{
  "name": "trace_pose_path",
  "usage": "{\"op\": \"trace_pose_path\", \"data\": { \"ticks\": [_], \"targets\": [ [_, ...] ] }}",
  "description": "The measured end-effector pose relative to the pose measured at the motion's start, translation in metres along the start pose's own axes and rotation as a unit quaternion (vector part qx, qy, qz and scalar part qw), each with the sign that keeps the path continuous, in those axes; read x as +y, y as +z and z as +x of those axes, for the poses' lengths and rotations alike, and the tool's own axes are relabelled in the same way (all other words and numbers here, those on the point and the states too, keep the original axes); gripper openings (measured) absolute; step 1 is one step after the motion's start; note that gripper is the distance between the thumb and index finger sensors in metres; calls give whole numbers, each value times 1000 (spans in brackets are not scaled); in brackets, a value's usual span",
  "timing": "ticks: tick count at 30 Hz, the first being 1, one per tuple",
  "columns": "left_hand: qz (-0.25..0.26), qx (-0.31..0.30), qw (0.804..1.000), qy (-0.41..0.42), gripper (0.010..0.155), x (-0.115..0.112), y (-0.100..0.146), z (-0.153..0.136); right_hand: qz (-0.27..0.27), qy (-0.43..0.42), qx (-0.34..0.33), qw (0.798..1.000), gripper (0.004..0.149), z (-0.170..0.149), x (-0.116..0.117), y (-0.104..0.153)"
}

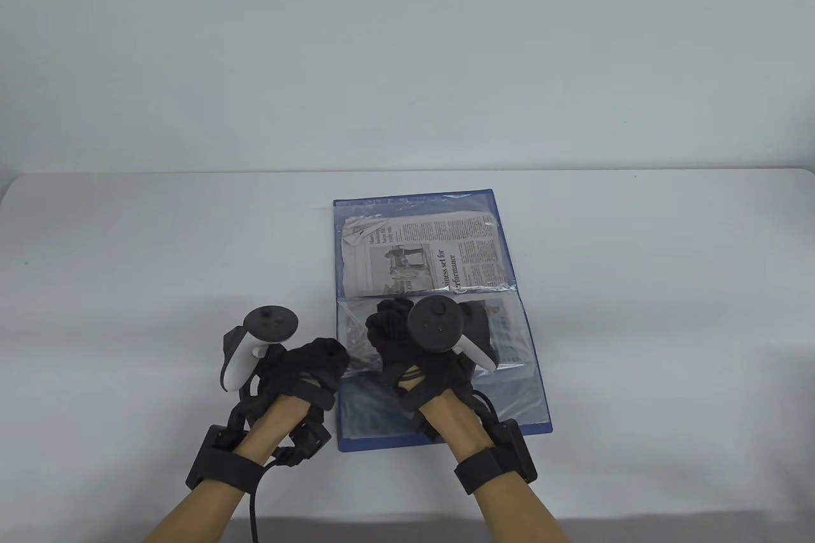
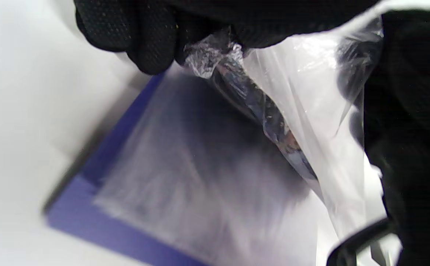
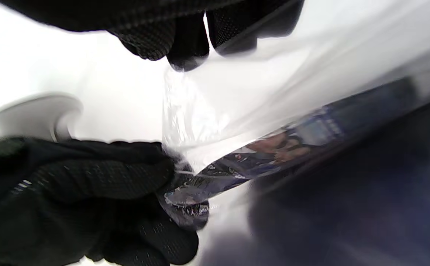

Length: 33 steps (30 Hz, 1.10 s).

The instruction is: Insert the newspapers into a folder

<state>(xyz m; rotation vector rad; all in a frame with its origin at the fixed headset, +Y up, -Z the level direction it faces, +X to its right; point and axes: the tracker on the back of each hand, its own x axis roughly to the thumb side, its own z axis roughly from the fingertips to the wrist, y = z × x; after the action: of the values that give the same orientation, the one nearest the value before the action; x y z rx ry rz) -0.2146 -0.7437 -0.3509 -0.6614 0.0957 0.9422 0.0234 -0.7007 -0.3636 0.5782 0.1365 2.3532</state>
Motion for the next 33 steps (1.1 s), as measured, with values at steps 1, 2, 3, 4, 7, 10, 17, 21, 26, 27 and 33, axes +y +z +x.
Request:
{"op": "trace_pose_path", "data": {
  "ticks": [1,2,3,4,7,10,17,21,26,27,33],
  "targets": [
    [16,-5,1000,13,43,5,1,1,-11,-8,-10,1000,41,2,-7,2],
    [26,-12,999,28,43,9,1,2,-22,-18,-21,999,42,4,-14,5],
    [30,-22,998,41,43,12,0,4,-33,-26,-30,999,43,5,-20,8],
    [30,-35,997,64,43,17,-3,6,-48,-35,-40,997,44,7,-27,12],
    [31,-58,988,143,43,29,-12,13,-82,-58,-64,993,46,10,-46,23],
    [37,-57,975,213,44,43,-25,24,-97,-94,-119,984,47,14,-61,31],
    [61,-36,965,252,44,66,-56,59,-109,-145,-151,972,48,23,-78,38],
    [-29,-91,938,332,60,59,-80,62,-109,-173,-146,968,49,16,-84,38],
    [24,-42,962,269,69,51,-83,39,-120,-187,-127,967,49,8,-93,41],
    [39,-26,968,246,70,51,-81,34,-123,-182,-119,968,49,6,-94,42],
    [-11,80,989,123,67,31,-64,-10,-125,-159,39,979,49,-32,-100,44]
  ]
}}
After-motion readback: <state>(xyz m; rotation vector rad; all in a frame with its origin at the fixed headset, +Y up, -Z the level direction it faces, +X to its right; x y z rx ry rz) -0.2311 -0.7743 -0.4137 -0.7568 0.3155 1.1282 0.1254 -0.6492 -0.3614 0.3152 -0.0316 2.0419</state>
